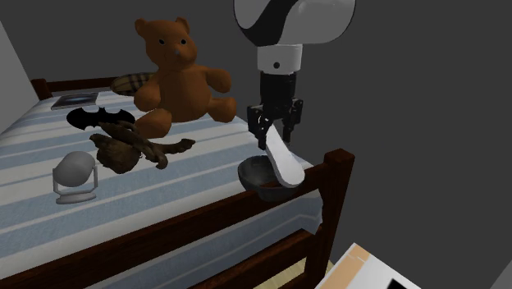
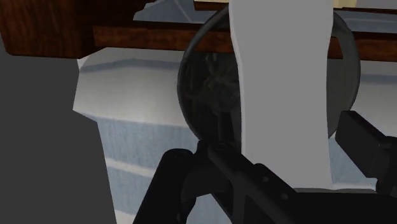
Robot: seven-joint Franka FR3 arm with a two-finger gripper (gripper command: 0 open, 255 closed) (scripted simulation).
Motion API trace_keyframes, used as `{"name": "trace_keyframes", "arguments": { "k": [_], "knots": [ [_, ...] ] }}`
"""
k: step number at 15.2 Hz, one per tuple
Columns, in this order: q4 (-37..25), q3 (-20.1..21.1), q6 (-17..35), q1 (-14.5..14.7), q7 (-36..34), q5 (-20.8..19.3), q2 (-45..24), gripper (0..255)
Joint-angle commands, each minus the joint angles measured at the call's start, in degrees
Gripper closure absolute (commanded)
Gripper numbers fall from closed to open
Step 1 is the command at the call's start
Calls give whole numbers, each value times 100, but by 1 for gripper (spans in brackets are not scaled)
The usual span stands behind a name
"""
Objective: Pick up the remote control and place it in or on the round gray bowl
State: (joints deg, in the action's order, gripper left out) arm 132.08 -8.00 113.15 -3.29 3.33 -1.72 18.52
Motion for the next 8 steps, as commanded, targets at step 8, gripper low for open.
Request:
{"name": "trace_keyframes", "arguments": {
  "k": [8],
  "knots": [
    [509,-26,733,3,20,15,-222,255]
  ]
}}
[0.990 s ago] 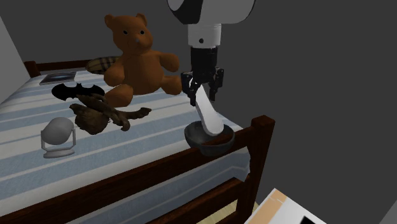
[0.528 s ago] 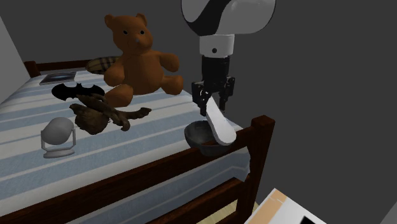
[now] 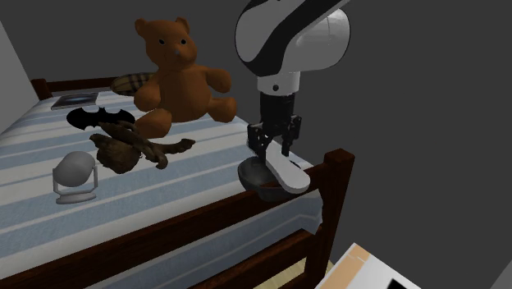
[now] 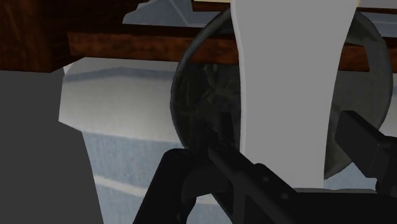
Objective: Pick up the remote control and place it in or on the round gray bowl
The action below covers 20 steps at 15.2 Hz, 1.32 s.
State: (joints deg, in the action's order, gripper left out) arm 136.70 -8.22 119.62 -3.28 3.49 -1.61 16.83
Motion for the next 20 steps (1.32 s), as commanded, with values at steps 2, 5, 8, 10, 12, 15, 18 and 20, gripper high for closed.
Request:
{"name": "trace_keyframes", "arguments": {
  "k": [2,5,8,10,12,15,18,20],
  "knots": [
    [139,-11,241,2,11,10,-116,255],
    [139,-11,241,2,11,10,-116,255],
    [139,-11,241,2,11,10,-116,255],
    [139,-11,241,2,11,10,-116,255],
    [140,-9,239,3,9,10,-113,0],
    [141,-8,240,3,8,10,-112,0],
    [-120,3,-169,-1,-2,-3,37,0],
    [-375,15,-530,-2,-10,-10,143,0]
  ]
}}
